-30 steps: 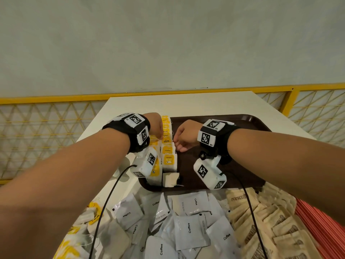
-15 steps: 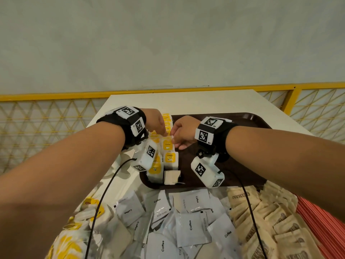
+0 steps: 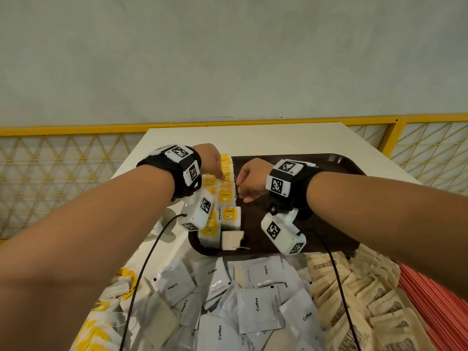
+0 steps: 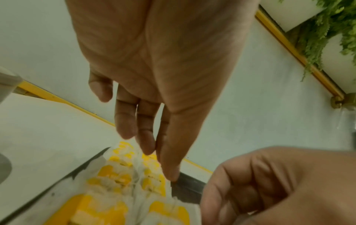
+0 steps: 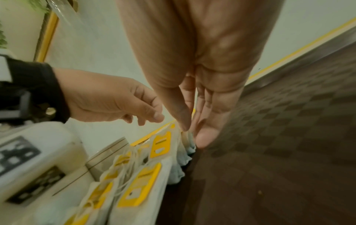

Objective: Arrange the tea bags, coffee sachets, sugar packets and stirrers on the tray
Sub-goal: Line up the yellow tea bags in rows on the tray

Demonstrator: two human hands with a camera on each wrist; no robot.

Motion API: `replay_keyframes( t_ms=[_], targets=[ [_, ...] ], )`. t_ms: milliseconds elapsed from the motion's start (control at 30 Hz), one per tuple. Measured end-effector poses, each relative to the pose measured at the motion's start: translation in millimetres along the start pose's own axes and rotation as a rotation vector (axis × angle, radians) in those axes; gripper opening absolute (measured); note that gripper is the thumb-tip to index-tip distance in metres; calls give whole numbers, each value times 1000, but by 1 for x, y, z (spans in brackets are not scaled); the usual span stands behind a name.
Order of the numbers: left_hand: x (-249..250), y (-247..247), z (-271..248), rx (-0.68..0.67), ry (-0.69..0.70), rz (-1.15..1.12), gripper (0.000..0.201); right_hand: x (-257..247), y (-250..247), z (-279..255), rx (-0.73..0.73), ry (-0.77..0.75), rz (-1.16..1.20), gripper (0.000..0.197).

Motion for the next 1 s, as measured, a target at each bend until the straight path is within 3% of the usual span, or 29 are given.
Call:
replay_keyframes(
  t_ms=[200, 333, 367, 533, 667, 767, 833, 1000],
  targets=[
    [-2, 10, -7, -113, -21, 40, 37, -2, 6, 4, -9, -39, -32, 17],
    [3, 14, -7, -119, 25, 50, 26, 3, 2, 1, 12, 21, 4, 10],
    [4, 13, -7, -110, 28, 42, 22, 5, 3, -2, -23, 50, 37, 4],
    [3, 5, -12, -76, 57, -37, 14, 18, 17, -14, -254, 32, -114, 23],
    [6, -1, -27, -80, 120, -160, 25, 14, 16, -12, -182, -8, -28, 26],
    [10, 8, -36, -196, 145, -89, 23, 10, 12, -12, -163, 14, 109, 25],
    [13, 11, -37, -188, 165, -64, 19, 10, 13, -14, -167, 27, 158, 24],
    [13, 16, -33, -119, 144, -30, 16, 3, 9, -28, -170, -136, -11, 28]
  ],
)
Point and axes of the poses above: each hand's wrist, its own z-axis towards the middle knuckle, its own y-axis out of the palm, x = y × z, the point moved 7 cm from there along z, towards the middle knuckle, and after that the axes turned 12 degrees about x, right-handed, at the moved point
